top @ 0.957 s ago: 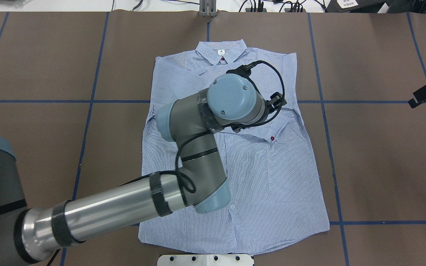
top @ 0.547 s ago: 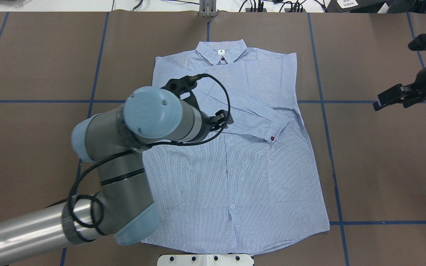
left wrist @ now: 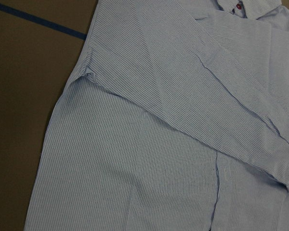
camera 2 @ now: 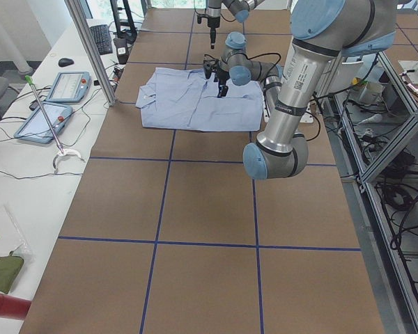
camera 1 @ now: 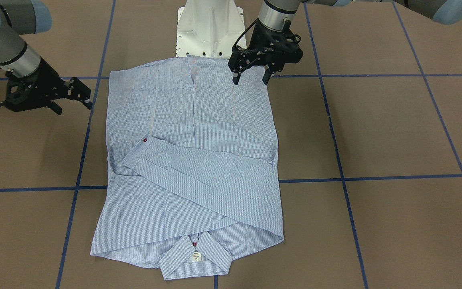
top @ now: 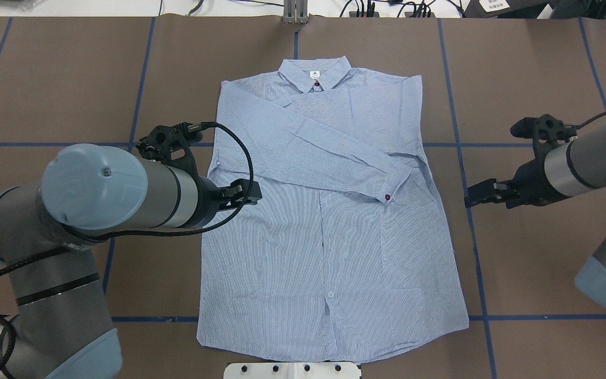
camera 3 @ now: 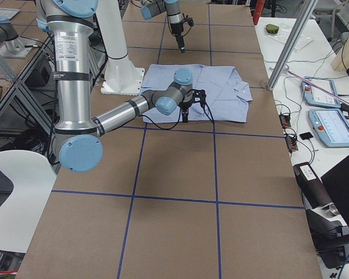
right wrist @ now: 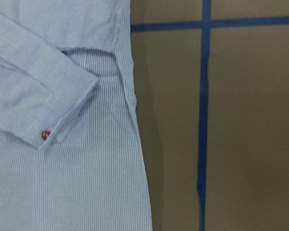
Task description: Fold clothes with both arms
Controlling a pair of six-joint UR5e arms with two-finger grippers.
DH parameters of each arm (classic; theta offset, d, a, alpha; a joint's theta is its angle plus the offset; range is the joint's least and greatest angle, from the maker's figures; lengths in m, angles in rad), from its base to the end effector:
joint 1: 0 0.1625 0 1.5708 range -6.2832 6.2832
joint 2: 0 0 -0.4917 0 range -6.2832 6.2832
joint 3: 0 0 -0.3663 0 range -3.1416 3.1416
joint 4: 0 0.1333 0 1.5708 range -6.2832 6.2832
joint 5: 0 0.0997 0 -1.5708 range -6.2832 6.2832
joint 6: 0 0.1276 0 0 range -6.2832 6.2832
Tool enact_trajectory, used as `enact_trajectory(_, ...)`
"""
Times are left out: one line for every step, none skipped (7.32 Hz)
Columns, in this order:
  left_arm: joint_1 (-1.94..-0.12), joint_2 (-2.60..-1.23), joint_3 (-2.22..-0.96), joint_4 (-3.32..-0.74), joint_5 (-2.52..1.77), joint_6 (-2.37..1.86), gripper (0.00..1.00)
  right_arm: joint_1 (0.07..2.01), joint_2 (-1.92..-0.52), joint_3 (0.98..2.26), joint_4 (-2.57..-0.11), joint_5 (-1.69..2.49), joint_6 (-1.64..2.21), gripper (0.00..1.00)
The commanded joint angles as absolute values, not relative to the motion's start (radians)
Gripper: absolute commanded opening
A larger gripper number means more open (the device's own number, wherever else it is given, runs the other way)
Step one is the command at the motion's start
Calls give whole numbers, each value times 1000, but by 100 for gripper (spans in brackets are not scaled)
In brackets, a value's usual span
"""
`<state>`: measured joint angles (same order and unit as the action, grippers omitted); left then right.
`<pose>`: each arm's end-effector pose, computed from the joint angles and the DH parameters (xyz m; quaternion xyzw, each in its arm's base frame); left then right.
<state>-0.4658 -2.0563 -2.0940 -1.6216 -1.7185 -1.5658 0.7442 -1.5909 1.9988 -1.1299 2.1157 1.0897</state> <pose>0.4699 -0.3644 0.2622 0.0556 0.5049 -0.1602 0.8464 -0.3033 -0.3706 0.5061 0.0274 -0.4655 0.0053 0.8846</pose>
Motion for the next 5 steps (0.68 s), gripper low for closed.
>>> enact_trajectory(-468, -2045, -2121, -1614, -1717, -1565, 100, 536, -1663, 2057, -1114, 1964, 1248, 100)
enact_trajectory(-471, -2043, -2125, -1614, -1717, -1565, 100, 441, -1663, 2068, -1114, 1892, 1315, 100)
enact_trajectory(-471, -2043, -2126, -1614, -1717, -1566, 100, 389, -1673, 2065, -1115, 1852, 1318, 100)
enact_trajectory(-471, -2043, -2126, -1614, -1717, -1566, 100, 374, -1677, 2059, -1115, 1850, 1318, 99)
enact_trajectory(-471, -2045, -2128, -1614, -1717, -1568, 100, 370, -1675, 2049, -1118, 1853, 1318, 99)
